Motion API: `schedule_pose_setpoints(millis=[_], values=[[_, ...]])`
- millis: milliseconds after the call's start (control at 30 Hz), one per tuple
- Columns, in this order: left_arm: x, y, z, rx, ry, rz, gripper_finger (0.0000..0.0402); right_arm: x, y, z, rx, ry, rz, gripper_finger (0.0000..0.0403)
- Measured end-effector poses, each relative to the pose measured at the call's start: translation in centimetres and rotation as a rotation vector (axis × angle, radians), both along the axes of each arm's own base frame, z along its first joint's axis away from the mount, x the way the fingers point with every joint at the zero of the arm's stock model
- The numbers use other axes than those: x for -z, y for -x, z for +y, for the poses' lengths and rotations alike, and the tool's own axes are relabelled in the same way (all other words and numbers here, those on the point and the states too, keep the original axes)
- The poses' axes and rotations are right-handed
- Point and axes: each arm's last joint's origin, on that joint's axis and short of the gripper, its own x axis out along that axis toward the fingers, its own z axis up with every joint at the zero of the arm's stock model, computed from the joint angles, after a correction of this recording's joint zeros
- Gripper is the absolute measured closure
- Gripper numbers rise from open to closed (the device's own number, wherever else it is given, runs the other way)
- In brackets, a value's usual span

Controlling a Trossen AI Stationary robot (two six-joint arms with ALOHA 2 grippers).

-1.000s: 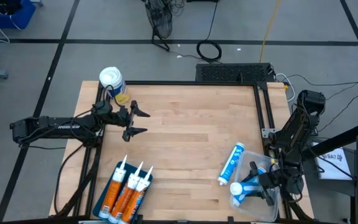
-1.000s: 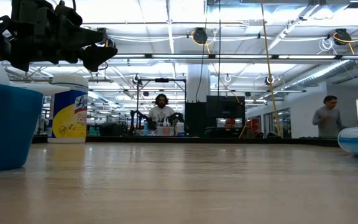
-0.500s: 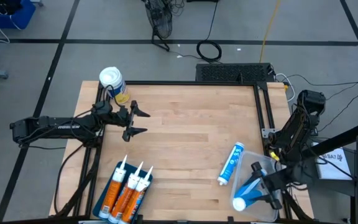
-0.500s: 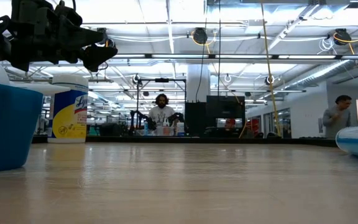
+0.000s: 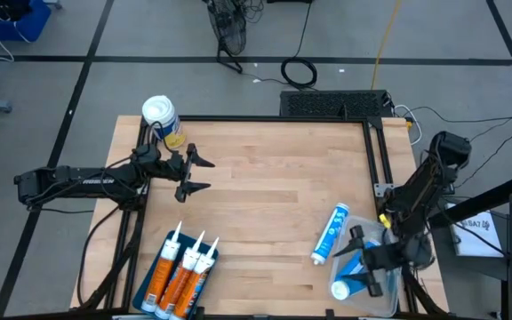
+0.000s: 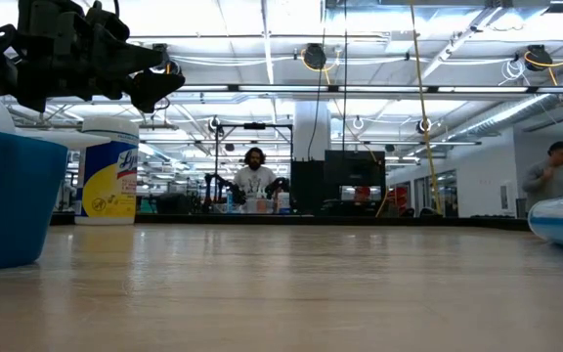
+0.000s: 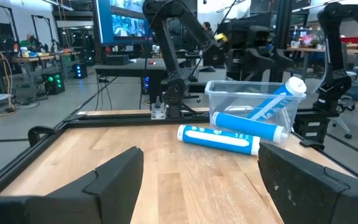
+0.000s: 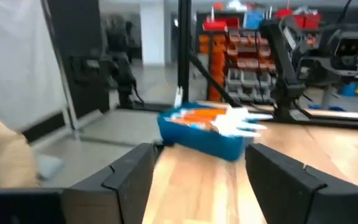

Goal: Pick & place silicon tubes, Sealant and Lysol wipes
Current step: Put the left blue sealant into the transparent bin

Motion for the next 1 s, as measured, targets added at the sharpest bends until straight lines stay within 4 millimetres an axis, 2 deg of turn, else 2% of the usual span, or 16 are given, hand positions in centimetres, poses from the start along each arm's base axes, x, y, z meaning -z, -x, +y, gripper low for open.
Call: schedule_pose_setpoints(millis=[133,300,400,600,733,900,1000], values=[[0.0,0.0,0.0,0.0,0.0,0.0,0.0091,-1.0,-2.0,2.1,-0.055,0.08,0.091,0.0196],[0.0,0.0,0.0,0.0,0.0,0.0,0.0092,-2.3,-4.0,5.9,-0.149,0.147,0.16,0.023],[0.0,0.0,0.0,0.0,0.0,0.0,0.0092,-2.9,-5.1,8.1,-0.147,0.238,0.212,0.0229],[0.0,0.0,0.0,0.0,0.0,0.0,0.0091,-4.8,-7.2,11.8,-0.114,0.314,0.354,0.0206],[0.0,0.0,0.0,0.0,0.0,0.0,0.0092,-5.0,-7.8,12.6,-0.07,0.339,0.515,0.0227],[0.0,0.0,0.0,0.0,0.0,0.0,0.0091,-4.8,-8.2,11.8,0.074,0.295,0.694,0.0275],[0.0,0.0,0.0,0.0,0.0,0.0,0.0091,-4.9,-8.4,11.4,0.08,0.236,0.778,0.0305]])
